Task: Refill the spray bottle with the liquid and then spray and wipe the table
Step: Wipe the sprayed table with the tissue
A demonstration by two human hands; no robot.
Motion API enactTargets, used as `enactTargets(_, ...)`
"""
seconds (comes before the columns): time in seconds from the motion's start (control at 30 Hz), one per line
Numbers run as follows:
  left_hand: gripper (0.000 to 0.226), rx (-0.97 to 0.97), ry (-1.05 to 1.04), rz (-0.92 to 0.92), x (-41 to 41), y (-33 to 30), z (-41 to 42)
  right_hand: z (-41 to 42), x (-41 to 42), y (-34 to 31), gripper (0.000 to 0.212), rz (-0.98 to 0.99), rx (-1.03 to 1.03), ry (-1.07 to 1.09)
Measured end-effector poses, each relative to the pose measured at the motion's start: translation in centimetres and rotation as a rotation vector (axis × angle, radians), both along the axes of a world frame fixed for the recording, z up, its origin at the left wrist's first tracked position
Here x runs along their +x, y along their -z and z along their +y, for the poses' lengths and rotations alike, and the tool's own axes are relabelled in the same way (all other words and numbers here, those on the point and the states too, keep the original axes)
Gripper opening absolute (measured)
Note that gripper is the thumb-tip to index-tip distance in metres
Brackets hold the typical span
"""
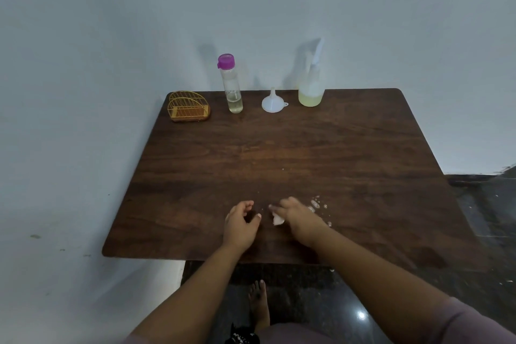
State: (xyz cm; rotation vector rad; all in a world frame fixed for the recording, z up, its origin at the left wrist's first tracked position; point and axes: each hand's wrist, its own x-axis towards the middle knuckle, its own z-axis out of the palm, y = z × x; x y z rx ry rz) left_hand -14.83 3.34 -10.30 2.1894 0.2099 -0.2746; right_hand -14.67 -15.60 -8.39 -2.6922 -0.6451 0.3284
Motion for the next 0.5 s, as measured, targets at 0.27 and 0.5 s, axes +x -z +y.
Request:
enactTargets(0.27,0.035,-0.038,-0.033,0.013,-3.1,0.2,-0.3,-11.0,1.6,0.0,0.03,-0.069,0.166,0.916)
enactTargets(0.5,0.036,-0.047,-0.092,-0.005,-5.2,0.2,0.9,-3.8,-1.0,1.1,0.039,0.038,-0.015,0.535)
